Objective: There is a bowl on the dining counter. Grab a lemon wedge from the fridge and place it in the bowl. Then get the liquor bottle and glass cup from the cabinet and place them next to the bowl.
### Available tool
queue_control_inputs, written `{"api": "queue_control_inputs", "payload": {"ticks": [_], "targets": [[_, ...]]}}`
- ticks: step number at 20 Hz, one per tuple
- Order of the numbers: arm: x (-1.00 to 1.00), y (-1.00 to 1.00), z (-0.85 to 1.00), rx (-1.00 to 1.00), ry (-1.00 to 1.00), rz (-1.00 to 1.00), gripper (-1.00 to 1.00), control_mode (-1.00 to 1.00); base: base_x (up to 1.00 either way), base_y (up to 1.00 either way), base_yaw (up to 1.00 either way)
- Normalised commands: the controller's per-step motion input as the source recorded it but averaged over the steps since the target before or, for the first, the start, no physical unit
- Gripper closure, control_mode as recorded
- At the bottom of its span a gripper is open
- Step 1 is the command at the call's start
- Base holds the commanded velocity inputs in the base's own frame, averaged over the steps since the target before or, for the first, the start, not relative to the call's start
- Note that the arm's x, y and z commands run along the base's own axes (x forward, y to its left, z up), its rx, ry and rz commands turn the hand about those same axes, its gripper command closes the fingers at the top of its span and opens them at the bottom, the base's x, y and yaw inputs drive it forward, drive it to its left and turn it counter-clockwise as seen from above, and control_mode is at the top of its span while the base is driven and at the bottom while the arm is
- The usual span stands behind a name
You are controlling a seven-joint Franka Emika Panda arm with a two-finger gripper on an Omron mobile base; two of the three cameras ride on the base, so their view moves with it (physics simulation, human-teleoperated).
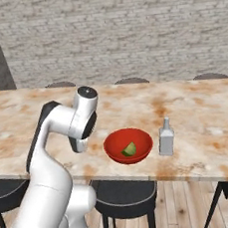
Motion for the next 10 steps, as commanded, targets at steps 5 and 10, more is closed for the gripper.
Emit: {"api": "queue_control_inputs", "payload": {"ticks": [5,10], "targets": [[0.48,-0.12,-0.24,0.00,0.09,0.00,1.00,-1.00,0.00,0.00,0.00],[0.52,-0.06,-0.27,0.00,0.05,0.00,1.00,-1.00,0.00,0.00,0.00]]}}
